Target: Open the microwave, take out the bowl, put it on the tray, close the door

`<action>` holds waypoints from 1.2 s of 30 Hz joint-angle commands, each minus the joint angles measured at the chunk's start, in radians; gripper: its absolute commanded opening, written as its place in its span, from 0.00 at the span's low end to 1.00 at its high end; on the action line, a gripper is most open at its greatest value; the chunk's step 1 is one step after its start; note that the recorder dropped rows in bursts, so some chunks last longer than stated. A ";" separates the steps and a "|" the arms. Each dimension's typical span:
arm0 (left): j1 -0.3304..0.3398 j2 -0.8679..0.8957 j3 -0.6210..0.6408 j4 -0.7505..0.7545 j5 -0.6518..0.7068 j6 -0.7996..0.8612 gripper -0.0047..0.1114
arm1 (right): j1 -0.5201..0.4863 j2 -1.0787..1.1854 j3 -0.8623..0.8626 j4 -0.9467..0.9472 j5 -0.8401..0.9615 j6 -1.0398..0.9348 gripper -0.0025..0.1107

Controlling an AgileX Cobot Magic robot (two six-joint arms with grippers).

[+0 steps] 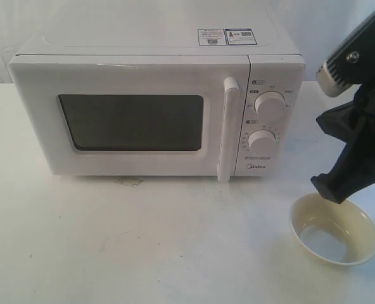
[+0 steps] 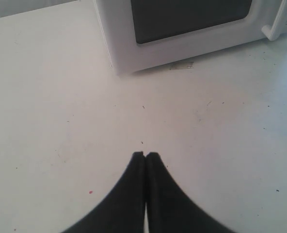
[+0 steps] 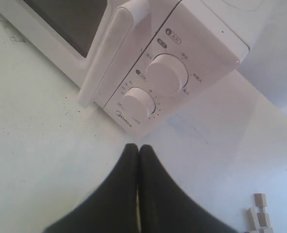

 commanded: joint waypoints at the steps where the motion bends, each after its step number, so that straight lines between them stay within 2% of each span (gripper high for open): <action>1: -0.001 -0.005 0.005 -0.011 0.004 -0.008 0.04 | -0.006 -0.006 0.007 -0.001 -0.001 0.003 0.02; 4: -0.001 -0.005 0.005 -0.006 -0.005 0.005 0.04 | -0.006 -0.006 0.007 -0.001 -0.001 0.003 0.02; 7: -0.001 -0.005 0.045 0.004 -0.174 0.052 0.04 | -0.006 -0.006 0.007 -0.001 -0.001 0.003 0.02; 9: -0.001 -0.005 0.135 0.006 -0.331 0.053 0.04 | -0.006 -0.006 0.007 -0.001 -0.001 0.003 0.02; 12: -0.001 -0.005 0.250 0.031 -0.460 0.053 0.04 | -0.006 -0.006 0.007 -0.001 -0.003 0.003 0.02; 16: -0.001 -0.005 0.397 0.042 -0.535 0.024 0.04 | -0.006 -0.006 0.007 -0.001 -0.003 0.003 0.02; 21: -0.001 -0.005 0.556 0.042 -0.666 -0.159 0.04 | -0.006 -0.006 0.007 -0.001 -0.003 0.003 0.02; 25: -0.001 -0.005 0.636 0.042 -0.710 -0.165 0.04 | -0.006 -0.006 0.007 -0.001 -0.003 0.003 0.02; 32: -0.001 -0.005 0.636 0.055 -0.741 -0.165 0.04 | -0.006 -0.006 0.007 -0.001 -0.003 0.003 0.02; 36: -0.001 -0.005 0.636 0.118 -0.743 -0.165 0.04 | -0.006 -0.006 0.007 -0.001 -0.003 0.003 0.02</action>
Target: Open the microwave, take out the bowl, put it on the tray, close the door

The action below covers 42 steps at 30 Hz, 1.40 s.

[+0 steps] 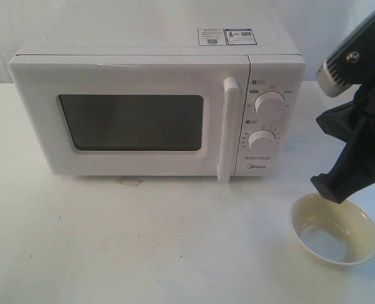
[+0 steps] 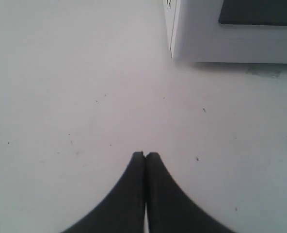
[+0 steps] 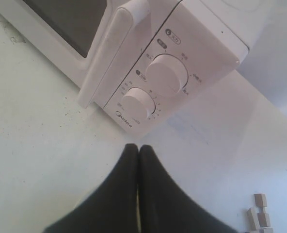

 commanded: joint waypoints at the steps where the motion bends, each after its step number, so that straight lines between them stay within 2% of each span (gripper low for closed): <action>1: -0.001 -0.005 0.005 0.055 -0.009 -0.009 0.04 | -0.006 -0.006 0.007 -0.001 -0.004 0.003 0.02; 8: -0.001 -0.005 0.005 0.051 -0.071 -0.034 0.04 | -0.006 -0.006 0.007 -0.001 -0.004 0.003 0.02; 34: -0.001 -0.005 0.005 0.051 -0.070 -0.031 0.04 | -0.006 -0.006 0.007 -0.001 -0.004 0.003 0.02; 38: -0.001 -0.005 0.005 0.051 -0.070 -0.031 0.04 | -0.017 -0.096 0.007 -0.009 -0.047 0.003 0.02; 42: -0.001 -0.005 0.005 0.051 -0.070 -0.031 0.04 | -0.058 -0.276 0.012 -0.019 -0.073 0.006 0.02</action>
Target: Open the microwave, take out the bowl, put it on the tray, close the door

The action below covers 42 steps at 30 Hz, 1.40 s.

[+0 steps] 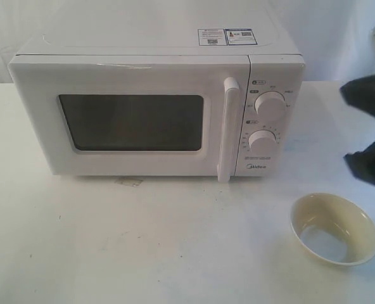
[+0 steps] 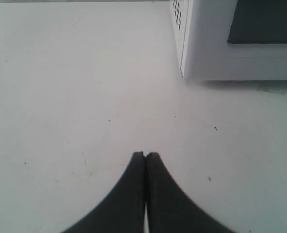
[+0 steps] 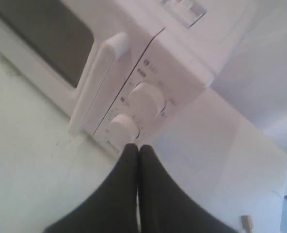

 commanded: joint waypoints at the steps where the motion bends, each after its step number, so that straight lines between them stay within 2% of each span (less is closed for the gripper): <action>1: -0.001 -0.005 0.005 -0.002 -0.005 -0.006 0.04 | -0.050 -0.215 0.022 -0.013 -0.030 0.018 0.02; 5: -0.001 -0.005 0.005 -0.002 -0.005 -0.006 0.04 | -0.131 -0.447 0.112 -0.007 -0.035 0.056 0.02; 9: -0.001 -0.005 0.005 -0.002 -0.005 -0.006 0.04 | -0.309 -0.606 0.254 0.055 -0.056 0.057 0.02; 11: -0.001 -0.005 0.005 -0.002 -0.005 -0.006 0.04 | -0.404 -0.683 0.355 0.059 -0.128 0.082 0.02; 13: -0.001 -0.005 0.005 -0.002 -0.005 -0.006 0.04 | -0.429 -0.730 0.459 0.059 -0.219 0.120 0.02; 18: -0.001 -0.005 0.005 -0.002 -0.005 -0.006 0.04 | -0.429 -0.741 0.638 0.059 -0.405 0.223 0.02; 23: -0.001 -0.005 0.005 -0.002 -0.005 -0.006 0.04 | -0.429 -0.741 0.724 0.060 -0.517 0.231 0.02; 25: -0.001 -0.005 0.005 -0.002 -0.005 -0.006 0.04 | -0.429 -0.741 0.767 0.142 -0.519 0.140 0.02; 26: -0.001 -0.005 0.005 -0.002 -0.005 -0.006 0.04 | -0.429 -0.741 0.793 0.274 -0.524 0.019 0.02; 28: -0.001 -0.005 0.005 -0.002 -0.005 -0.006 0.04 | -0.429 -0.741 0.803 0.394 -0.565 -0.105 0.02; 33: -0.001 -0.005 0.005 -0.002 -0.005 -0.006 0.04 | -0.429 -0.741 0.803 0.432 -0.535 -0.136 0.02; 42: -0.001 -0.005 0.005 -0.002 -0.005 -0.006 0.04 | -0.429 -0.741 0.803 0.433 -0.350 -0.125 0.02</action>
